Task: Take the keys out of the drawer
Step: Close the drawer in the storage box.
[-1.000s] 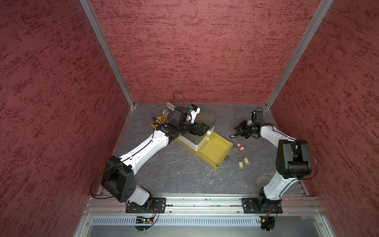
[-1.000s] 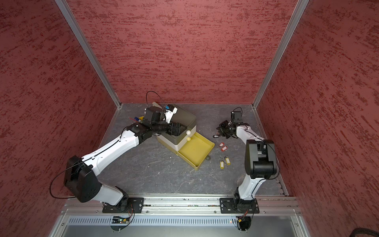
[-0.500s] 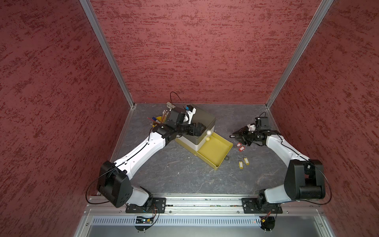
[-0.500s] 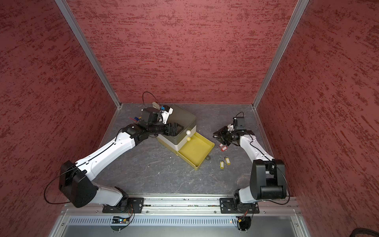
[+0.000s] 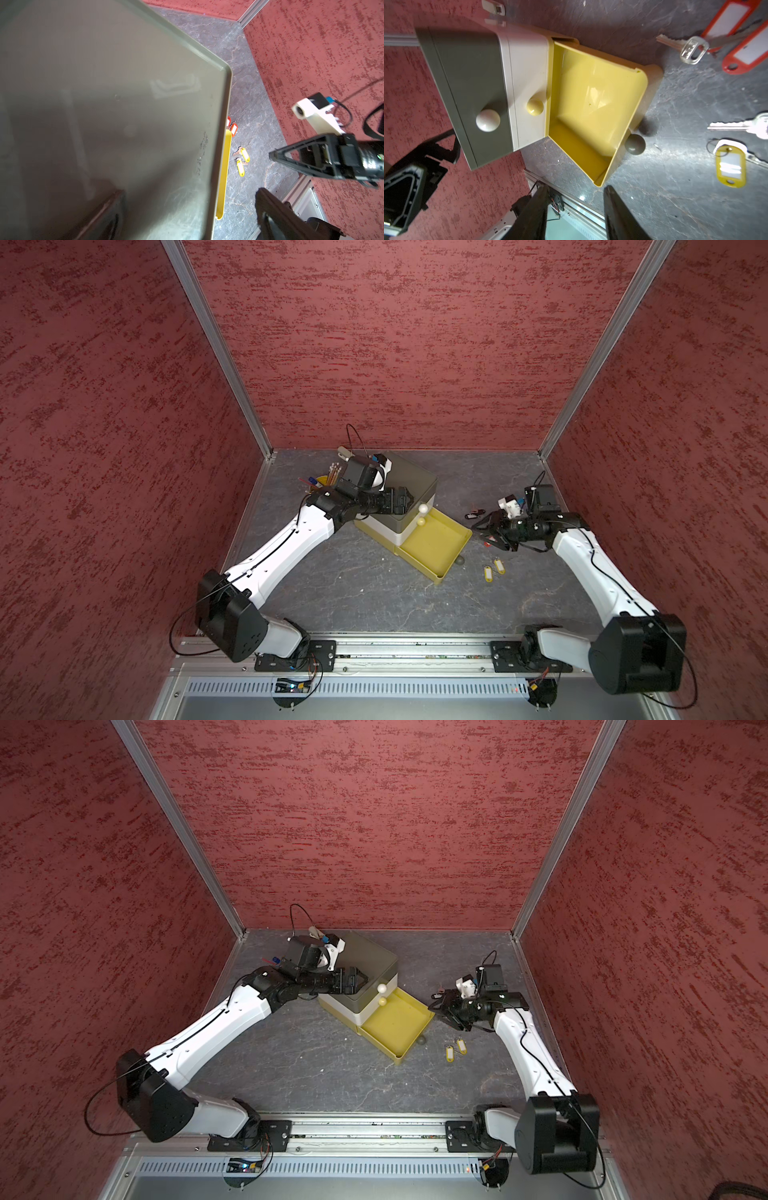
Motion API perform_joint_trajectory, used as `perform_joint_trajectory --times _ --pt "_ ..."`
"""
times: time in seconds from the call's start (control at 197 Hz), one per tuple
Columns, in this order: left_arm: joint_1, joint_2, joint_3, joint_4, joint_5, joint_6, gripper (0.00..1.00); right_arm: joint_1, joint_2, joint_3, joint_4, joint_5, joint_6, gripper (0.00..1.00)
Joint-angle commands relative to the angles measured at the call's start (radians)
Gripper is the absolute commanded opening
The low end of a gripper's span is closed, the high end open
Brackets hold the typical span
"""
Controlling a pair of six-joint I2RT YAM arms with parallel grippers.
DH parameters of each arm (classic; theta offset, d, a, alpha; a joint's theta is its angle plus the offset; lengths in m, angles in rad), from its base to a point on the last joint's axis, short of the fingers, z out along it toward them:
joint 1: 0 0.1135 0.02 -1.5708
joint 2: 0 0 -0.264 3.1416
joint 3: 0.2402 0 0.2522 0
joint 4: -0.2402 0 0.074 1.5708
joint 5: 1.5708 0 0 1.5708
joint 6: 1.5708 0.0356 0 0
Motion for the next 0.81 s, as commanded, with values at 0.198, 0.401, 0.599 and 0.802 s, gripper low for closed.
perform_joint_trajectory --times 0.198,0.401,0.599,0.802 --pt "0.018 0.023 0.058 -0.036 -0.018 -0.015 1.0 0.028 -0.068 -0.162 -0.067 -0.051 -0.04 0.47" --pt "0.022 0.055 0.029 0.039 0.031 0.019 1.0 0.031 -0.067 -0.283 0.056 -0.07 0.026 0.48" --pt "0.029 0.089 0.025 0.036 0.061 0.042 1.0 0.031 -0.099 -0.396 0.175 -0.078 0.111 0.47" --pt "0.028 0.099 0.004 0.059 0.077 0.04 1.0 0.031 -0.084 -0.44 0.298 -0.07 0.145 0.46"
